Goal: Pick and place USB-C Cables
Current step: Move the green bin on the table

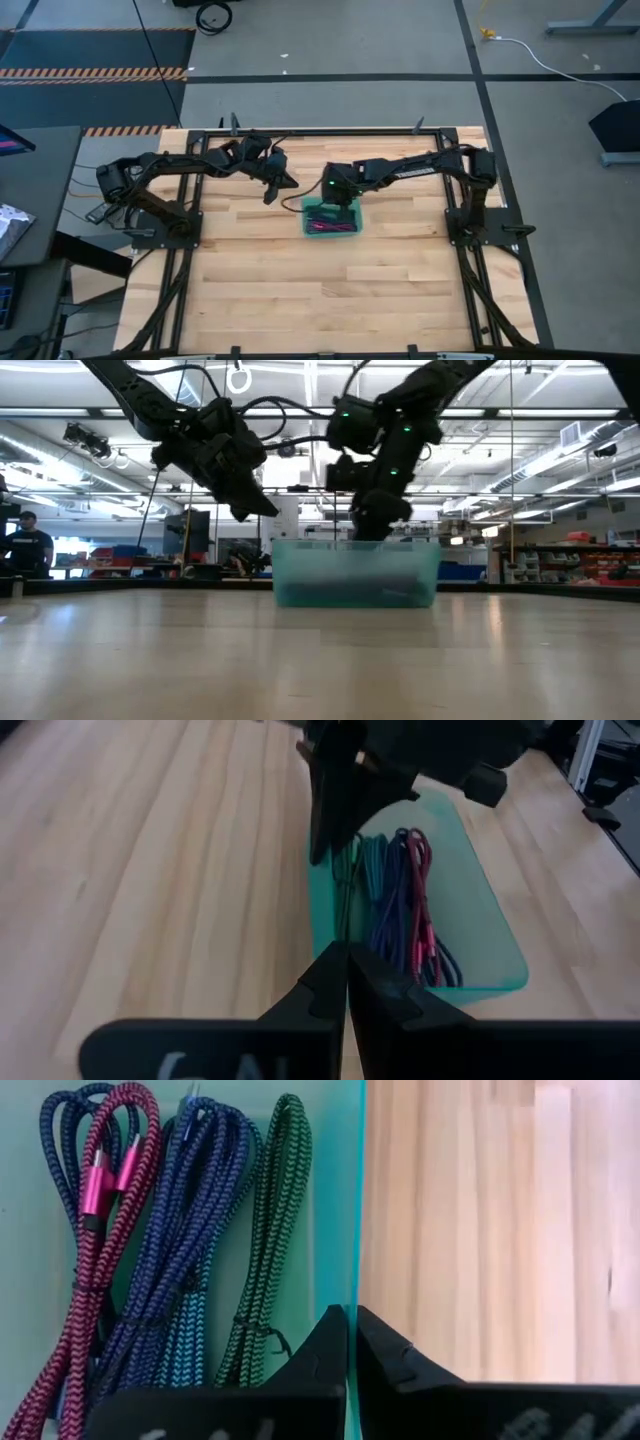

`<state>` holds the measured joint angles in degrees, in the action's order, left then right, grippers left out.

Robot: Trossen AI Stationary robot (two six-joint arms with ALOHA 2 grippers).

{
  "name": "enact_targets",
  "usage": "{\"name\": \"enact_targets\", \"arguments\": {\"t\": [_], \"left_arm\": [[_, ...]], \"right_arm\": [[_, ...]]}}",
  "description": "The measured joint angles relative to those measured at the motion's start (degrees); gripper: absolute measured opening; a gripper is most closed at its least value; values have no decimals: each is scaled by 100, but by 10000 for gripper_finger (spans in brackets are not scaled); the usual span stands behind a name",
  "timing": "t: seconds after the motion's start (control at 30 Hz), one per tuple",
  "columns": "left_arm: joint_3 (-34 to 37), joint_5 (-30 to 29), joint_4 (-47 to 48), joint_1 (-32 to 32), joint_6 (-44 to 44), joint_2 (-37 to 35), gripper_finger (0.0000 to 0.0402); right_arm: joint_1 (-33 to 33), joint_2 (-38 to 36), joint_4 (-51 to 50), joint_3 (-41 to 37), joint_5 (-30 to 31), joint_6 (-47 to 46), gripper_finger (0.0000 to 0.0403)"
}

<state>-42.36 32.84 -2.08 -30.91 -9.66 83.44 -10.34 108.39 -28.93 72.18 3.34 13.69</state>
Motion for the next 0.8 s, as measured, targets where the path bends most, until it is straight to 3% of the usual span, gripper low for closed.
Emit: {"name": "enact_targets", "arguments": {"t": [0.3,0.8], "left_arm": [[3,-21,1035,-93,-121,-633,20],[3,-70,1266,-91,-206,-844,20]], "right_arm": [[15,562,-1003,1205,-3,-381,4],[-33,668,-991,1244,9,-380,4]]}}
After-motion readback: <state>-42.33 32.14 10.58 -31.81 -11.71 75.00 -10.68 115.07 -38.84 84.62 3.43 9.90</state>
